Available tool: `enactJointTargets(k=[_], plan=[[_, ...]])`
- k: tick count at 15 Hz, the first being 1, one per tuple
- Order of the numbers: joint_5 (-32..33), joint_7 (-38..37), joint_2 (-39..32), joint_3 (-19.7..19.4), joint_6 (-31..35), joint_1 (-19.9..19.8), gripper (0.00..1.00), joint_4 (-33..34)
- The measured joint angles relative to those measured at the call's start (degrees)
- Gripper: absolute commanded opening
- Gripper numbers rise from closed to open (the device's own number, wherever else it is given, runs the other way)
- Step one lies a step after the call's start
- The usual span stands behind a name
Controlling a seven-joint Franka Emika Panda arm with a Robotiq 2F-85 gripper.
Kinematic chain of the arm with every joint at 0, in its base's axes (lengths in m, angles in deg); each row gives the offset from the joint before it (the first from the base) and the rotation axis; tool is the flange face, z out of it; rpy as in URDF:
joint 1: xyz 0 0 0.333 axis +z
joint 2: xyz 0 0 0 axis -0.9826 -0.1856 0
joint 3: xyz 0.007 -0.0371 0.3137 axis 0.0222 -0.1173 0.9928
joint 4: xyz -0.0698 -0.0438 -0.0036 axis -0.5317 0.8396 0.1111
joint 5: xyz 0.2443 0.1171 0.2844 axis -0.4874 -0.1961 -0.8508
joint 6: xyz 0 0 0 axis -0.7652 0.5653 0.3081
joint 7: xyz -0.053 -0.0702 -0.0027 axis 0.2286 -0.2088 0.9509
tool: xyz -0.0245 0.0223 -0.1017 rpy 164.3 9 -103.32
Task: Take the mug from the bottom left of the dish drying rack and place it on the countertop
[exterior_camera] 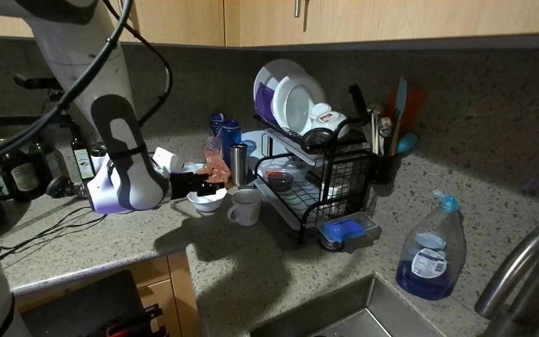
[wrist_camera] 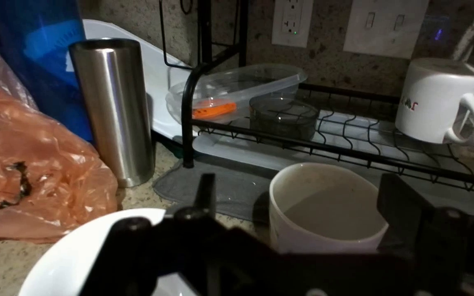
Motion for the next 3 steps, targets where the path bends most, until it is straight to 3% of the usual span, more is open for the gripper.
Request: enactJointTargets(k=[3], plan=[[1.7, 0.5, 1.7, 0.0, 0.3, 0.4, 1.0, 0.0]])
